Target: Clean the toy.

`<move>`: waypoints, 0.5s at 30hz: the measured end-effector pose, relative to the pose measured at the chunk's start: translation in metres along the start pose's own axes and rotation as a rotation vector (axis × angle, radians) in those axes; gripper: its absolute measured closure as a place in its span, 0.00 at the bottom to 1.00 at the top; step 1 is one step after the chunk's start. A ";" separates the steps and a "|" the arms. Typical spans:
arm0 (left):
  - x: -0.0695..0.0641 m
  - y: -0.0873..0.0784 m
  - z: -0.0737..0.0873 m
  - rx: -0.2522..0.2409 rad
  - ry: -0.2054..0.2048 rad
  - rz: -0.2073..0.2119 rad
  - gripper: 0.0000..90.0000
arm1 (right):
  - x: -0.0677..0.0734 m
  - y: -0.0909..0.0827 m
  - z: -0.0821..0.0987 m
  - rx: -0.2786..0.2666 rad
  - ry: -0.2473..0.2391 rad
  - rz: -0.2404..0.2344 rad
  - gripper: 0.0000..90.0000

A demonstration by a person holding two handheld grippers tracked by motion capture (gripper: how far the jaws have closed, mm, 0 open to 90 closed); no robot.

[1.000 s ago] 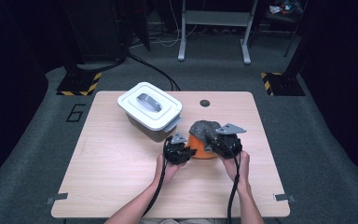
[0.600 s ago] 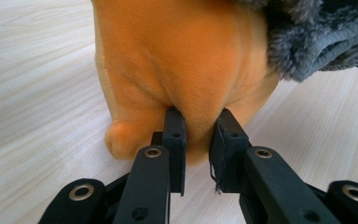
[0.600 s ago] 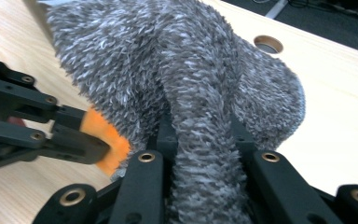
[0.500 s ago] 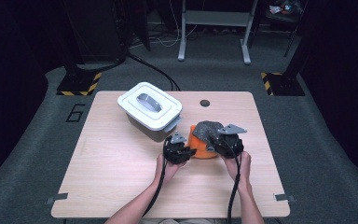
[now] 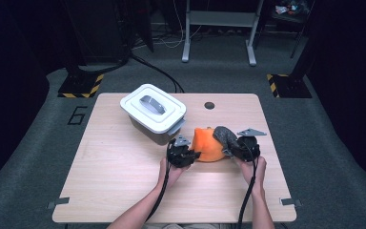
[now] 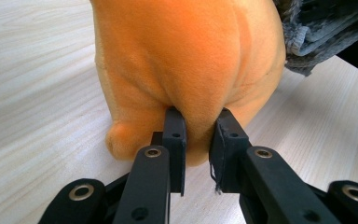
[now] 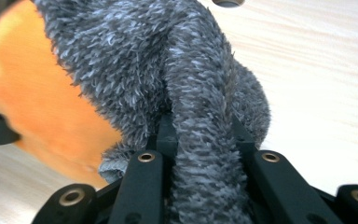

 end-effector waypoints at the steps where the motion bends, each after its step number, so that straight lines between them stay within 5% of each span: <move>1: 0.000 0.000 0.000 -0.002 -0.003 -0.002 0.86 | -0.004 0.002 0.001 0.002 -0.001 0.009 0.81; 12: 0.000 0.000 0.000 -0.004 0.000 -0.003 0.86 | -0.022 0.026 0.021 0.086 0.052 0.043 0.81; 15: -0.001 0.000 0.000 -0.008 -0.006 -0.003 0.87 | -0.024 0.024 0.022 0.073 0.062 0.031 0.81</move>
Point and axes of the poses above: each handheld gripper's, and its own axes: y roughly forward along the jaws, z roughly out of its underside, x roughly to its left, the point moved 5 cm from there along y, roughly forward along the jaws, and after that the axes turned 11 degrees about y, right-handed, at the moved point
